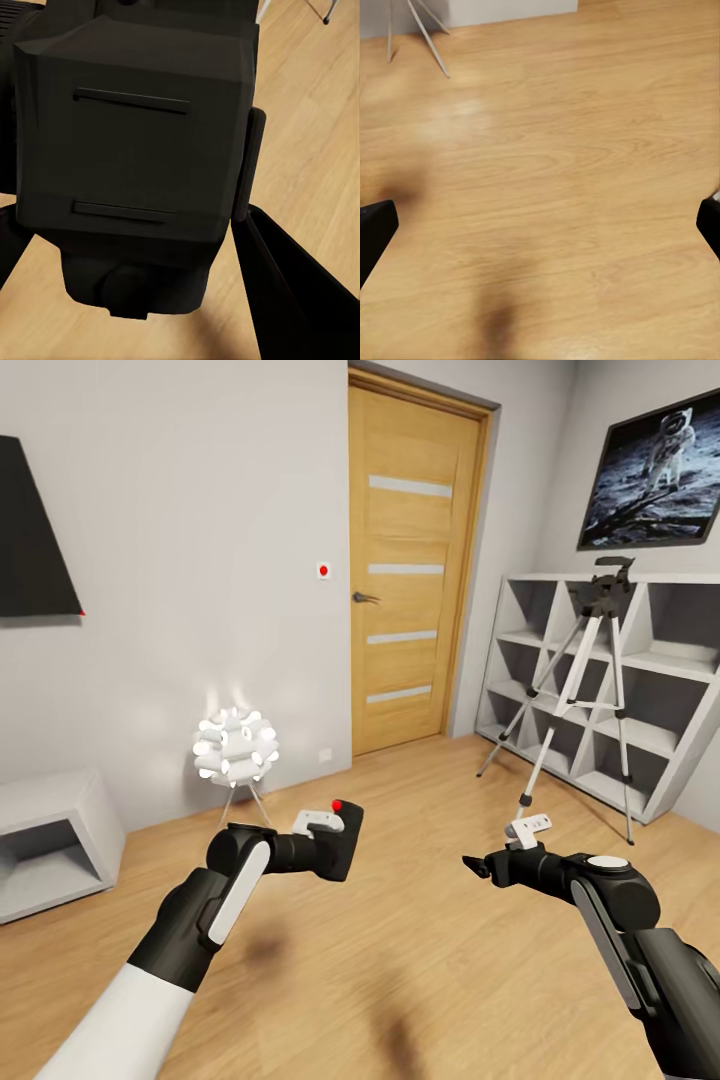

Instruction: Attach the digital camera to the camera tripod in the bedroom.

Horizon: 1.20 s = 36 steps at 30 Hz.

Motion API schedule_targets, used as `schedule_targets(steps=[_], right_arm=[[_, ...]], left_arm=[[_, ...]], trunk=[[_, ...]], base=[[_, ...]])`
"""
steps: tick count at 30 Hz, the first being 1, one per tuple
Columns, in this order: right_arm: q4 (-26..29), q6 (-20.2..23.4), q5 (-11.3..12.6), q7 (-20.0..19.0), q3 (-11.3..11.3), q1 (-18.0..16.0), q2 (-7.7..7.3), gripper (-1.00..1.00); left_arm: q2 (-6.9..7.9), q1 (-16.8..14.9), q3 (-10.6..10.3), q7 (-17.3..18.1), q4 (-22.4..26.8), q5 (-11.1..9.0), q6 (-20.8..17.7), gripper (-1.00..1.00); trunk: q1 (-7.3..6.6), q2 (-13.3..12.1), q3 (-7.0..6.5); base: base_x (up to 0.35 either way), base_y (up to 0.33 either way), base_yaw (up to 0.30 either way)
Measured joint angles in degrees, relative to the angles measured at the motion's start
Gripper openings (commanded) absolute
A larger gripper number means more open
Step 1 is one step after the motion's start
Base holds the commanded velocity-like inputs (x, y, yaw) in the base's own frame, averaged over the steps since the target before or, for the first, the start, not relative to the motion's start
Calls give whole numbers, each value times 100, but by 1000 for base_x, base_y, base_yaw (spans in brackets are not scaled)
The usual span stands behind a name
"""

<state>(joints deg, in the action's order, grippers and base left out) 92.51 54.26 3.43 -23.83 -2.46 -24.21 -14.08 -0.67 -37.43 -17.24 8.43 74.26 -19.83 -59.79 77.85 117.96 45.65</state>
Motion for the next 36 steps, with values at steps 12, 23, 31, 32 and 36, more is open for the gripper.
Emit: schedule_targets(steps=[12,23,31,32,36], right_arm=[[0,2,1,-4,-5,4,-7,100],[0,4,2,-4,-5,8,-3,100],[0,3,2,-4,-12,9,-3,100],[0,2,2,-4,-12,9,-2,100],[0,2,2,-4,-8,9,-2,100]], left_arm=[[-29,-26,-39,1,-146,8,0,-100],[-33,-28,-14,2,-154,20,0,-100],[-30,-32,-7,2,-158,11,0,-100],[-31,-32,-6,2,-162,12,0,-100],[-32,-32,-3,2,-175,15,0,-100]], trunk=[[-264,-481,-103],[-505,-922,-197],[-681,-1243,-265],[-703,-1283,-274],[-791,-1444,-308]], base=[[0,0,0],[0,0,0],[0,0,0],[0,0,0],[0,0,0]])
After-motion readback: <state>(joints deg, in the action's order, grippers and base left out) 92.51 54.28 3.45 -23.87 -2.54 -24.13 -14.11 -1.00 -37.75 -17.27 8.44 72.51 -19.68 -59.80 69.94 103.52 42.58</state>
